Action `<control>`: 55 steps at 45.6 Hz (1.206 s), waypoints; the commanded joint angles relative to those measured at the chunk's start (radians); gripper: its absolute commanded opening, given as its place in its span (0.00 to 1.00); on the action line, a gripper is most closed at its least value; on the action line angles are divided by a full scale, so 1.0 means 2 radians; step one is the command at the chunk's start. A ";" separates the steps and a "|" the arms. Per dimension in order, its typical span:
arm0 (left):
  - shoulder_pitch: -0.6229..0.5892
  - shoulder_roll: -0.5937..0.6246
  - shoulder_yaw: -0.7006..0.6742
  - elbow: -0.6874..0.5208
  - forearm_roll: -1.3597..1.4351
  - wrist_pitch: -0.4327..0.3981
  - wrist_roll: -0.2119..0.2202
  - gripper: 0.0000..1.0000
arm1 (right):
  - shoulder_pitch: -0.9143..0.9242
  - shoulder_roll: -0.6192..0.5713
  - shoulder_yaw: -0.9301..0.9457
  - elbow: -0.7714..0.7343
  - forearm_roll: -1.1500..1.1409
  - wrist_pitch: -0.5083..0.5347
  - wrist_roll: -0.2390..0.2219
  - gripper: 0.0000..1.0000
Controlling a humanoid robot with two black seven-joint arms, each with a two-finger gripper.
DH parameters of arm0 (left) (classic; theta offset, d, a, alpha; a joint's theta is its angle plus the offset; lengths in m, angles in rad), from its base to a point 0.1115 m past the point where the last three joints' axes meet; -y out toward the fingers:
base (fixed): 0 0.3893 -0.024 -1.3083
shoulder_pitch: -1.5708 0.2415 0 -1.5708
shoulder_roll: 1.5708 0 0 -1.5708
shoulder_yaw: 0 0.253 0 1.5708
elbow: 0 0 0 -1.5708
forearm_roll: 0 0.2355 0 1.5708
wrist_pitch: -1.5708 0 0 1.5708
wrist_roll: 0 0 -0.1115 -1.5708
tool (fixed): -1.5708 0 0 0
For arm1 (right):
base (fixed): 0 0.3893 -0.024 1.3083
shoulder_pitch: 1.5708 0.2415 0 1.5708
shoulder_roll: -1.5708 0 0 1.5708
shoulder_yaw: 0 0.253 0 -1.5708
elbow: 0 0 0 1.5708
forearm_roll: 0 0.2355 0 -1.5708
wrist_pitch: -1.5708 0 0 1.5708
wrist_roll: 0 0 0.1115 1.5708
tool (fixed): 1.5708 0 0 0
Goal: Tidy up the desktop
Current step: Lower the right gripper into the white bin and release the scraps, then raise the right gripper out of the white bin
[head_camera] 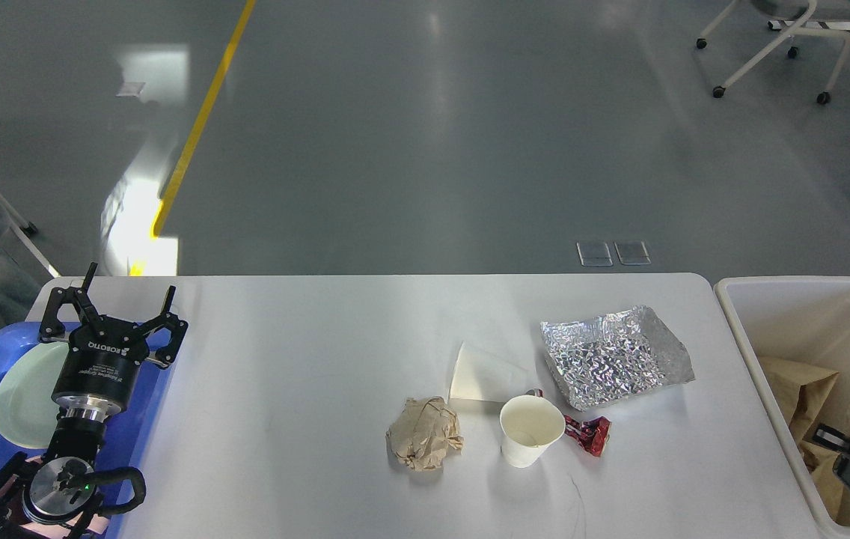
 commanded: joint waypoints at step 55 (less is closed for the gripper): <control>-0.001 0.000 0.000 0.000 0.000 0.000 0.000 0.97 | 0.118 -0.076 -0.011 0.181 -0.021 -0.027 0.001 1.00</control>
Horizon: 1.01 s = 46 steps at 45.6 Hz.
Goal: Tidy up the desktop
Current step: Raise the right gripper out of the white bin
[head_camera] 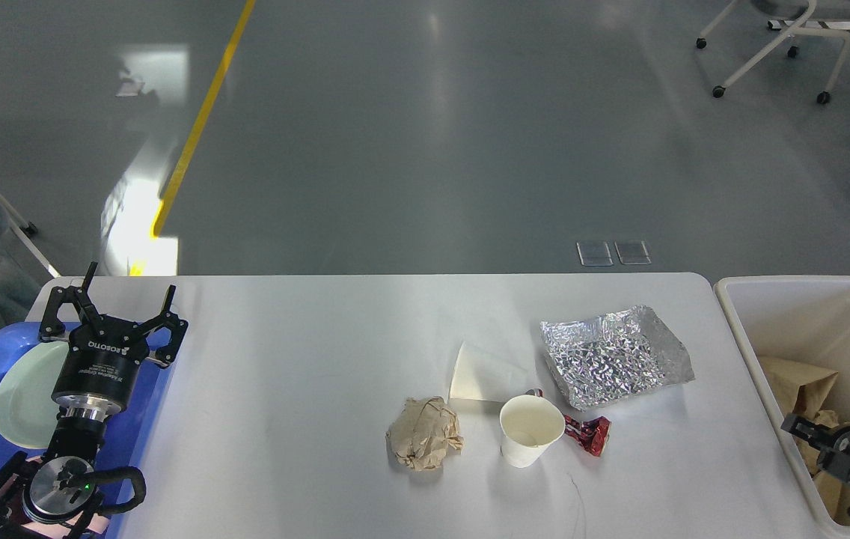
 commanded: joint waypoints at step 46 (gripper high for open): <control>0.000 0.000 0.000 0.000 0.000 -0.001 0.000 0.97 | 0.751 0.000 -0.244 0.442 -0.021 0.455 -0.003 1.00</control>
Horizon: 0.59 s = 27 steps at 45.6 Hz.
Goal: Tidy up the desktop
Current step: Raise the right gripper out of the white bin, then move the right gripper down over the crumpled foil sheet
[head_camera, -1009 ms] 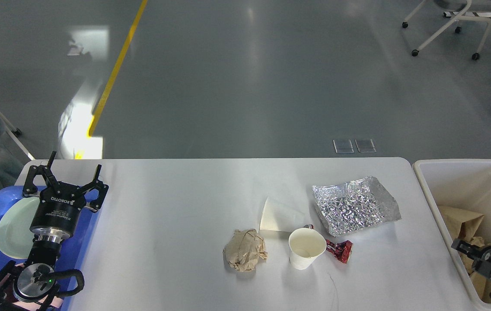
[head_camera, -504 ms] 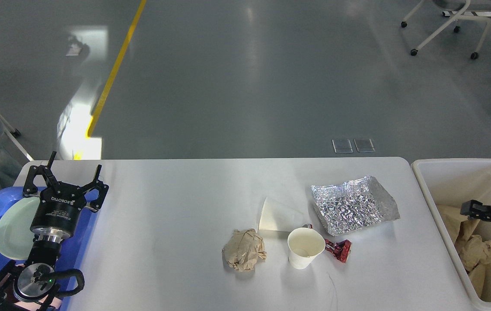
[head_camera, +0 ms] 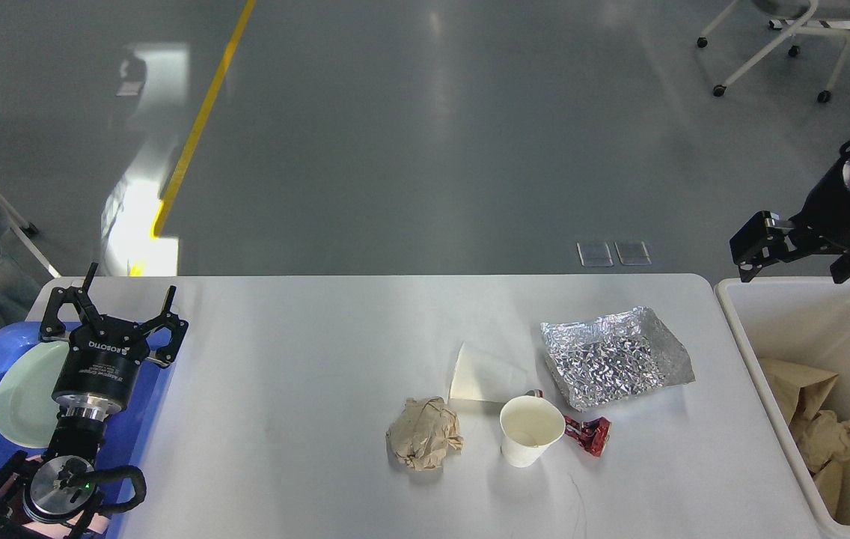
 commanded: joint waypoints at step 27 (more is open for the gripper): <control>0.000 0.000 0.000 0.000 0.000 0.000 0.000 0.97 | 0.278 0.112 -0.059 0.200 0.166 0.066 0.002 1.00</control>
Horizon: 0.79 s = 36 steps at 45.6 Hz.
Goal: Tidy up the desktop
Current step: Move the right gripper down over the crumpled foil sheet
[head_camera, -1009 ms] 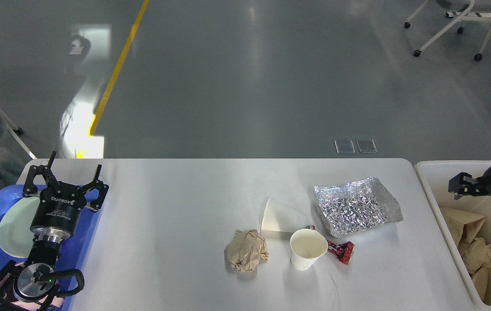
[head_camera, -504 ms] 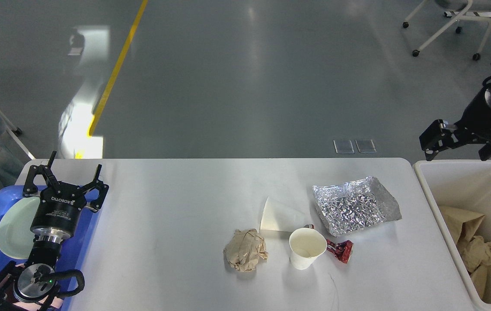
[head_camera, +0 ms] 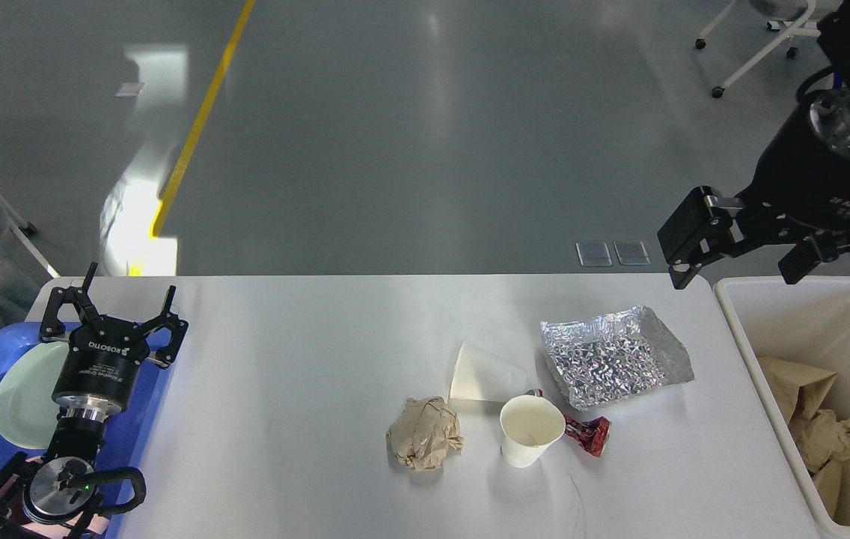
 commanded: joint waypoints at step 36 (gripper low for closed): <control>-0.001 0.000 0.000 0.000 0.000 0.000 0.001 0.97 | -0.104 -0.003 0.001 -0.008 0.007 -0.080 -0.001 1.00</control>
